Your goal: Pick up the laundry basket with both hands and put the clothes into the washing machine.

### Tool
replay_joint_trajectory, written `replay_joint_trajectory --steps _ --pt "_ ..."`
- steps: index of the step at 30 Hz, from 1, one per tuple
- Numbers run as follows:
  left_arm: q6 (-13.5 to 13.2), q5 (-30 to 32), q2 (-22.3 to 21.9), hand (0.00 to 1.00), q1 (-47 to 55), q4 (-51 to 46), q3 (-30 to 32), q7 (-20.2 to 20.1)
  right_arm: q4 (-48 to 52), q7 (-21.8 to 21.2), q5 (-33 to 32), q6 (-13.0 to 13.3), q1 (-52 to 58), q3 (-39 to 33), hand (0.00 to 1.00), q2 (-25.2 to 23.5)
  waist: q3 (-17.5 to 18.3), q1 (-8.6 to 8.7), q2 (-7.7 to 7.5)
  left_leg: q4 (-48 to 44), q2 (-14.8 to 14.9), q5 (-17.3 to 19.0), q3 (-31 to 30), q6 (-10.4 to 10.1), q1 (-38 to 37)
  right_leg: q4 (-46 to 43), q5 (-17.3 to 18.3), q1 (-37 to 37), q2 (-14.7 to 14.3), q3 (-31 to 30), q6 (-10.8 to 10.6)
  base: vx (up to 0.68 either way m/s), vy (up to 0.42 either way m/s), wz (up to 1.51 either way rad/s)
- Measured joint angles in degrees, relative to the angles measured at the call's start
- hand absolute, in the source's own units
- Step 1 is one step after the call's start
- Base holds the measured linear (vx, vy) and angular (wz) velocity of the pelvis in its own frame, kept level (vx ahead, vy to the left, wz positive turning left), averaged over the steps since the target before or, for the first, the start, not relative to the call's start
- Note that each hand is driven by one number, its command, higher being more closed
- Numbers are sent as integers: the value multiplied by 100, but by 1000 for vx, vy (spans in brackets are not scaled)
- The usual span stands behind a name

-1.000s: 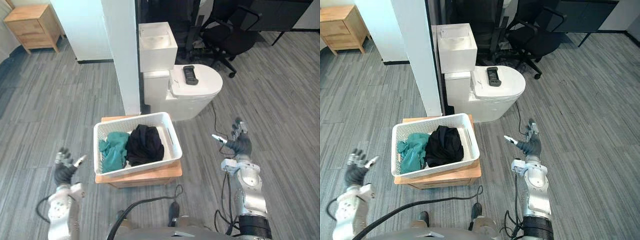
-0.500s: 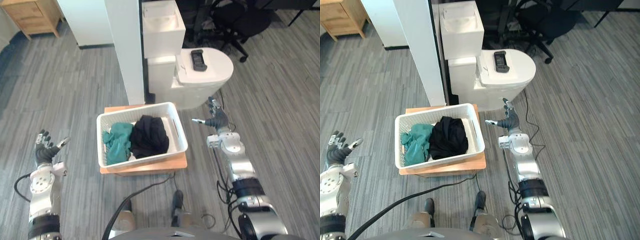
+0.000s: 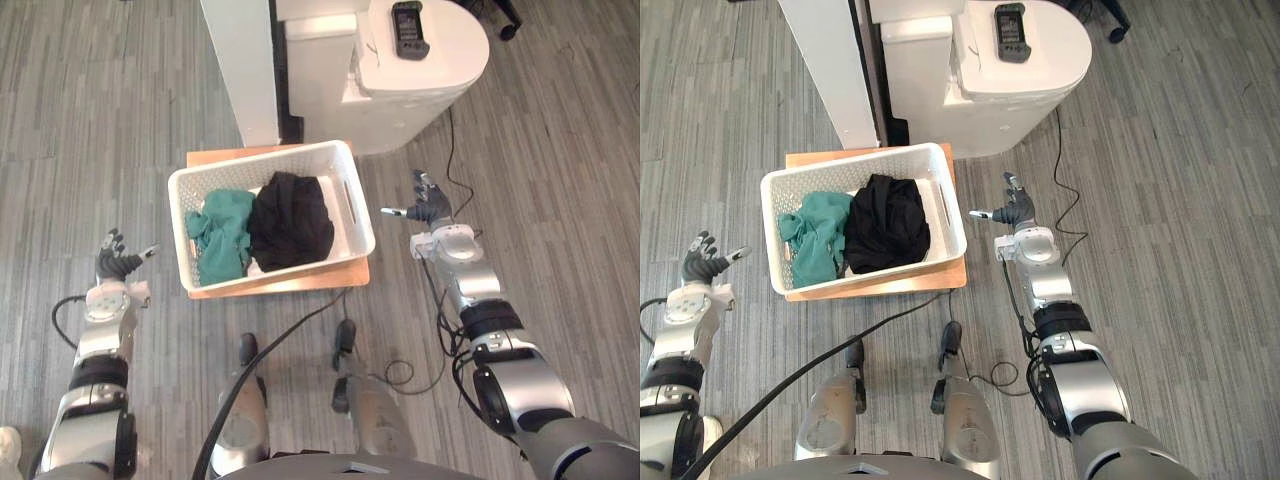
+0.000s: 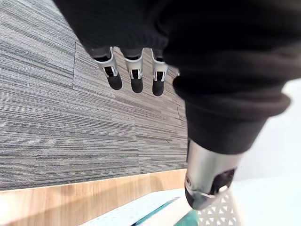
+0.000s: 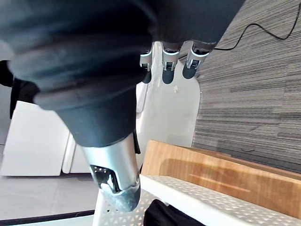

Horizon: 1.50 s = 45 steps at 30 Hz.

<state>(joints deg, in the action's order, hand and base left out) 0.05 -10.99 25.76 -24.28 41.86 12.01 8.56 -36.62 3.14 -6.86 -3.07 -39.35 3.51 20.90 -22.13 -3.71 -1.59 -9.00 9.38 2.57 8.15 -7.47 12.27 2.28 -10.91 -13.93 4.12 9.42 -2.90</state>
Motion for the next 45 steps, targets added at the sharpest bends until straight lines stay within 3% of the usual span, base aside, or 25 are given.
replay_joint_trajectory --steps 11,17,24,32,33,34,45 --pt "30 102 -697 0 -1141 39 -991 568 -955 118 221 -118 -1194 207 0 -200 -361 42 -46 -236 66 6 -8 -14 355 -34 -70 -278 -41 -38 -1 -18 11 -2" --pt "38 101 -926 0 -1451 200 -1053 635 -1575 114 351 -122 -1577 206 0 -538 -363 7 -47 -281 59 3 -8 -12 574 -85 -95 -508 -29 -60 -36 19 13 0" --pt "124 111 -994 0 -1675 474 -913 813 -1866 128 636 -113 -1812 184 0 -571 -362 44 -46 -234 25 -41 -28 6 723 -77 -150 -677 2 -103 -97 10 6 0" --pt "148 228 -1001 0 -1992 737 -870 850 -2302 121 698 -33 -1933 -151 0 -566 -356 139 -43 439 -104 -519 -166 6 683 -75 -147 -827 83 61 -102 14 -5 14" --pt "149 230 -1002 0 -1999 749 -869 850 -2314 121 697 -33 -1935 -162 100 -568 -356 139 -42 488 -110 -550 -161 5 669 -75 -146 -838 87 59 -103 0 0 0" --pt "147 233 -994 100 -2015 790 -868 851 -2327 119 698 1 -1939 -173 100 -571 -353 145 -39 596 -123 -609 -150 -11 641 -75 -144 -861 92 51 -105 0 0 0" --pt "188 449 -1010 100 -2050 959 -1008 955 -2516 135 729 67 -1924 -150 100 -547 -138 156 -44 1345 -252 -1022 -25 27 407 -73 -173 -1018 165 10 -133 10 27 -2"
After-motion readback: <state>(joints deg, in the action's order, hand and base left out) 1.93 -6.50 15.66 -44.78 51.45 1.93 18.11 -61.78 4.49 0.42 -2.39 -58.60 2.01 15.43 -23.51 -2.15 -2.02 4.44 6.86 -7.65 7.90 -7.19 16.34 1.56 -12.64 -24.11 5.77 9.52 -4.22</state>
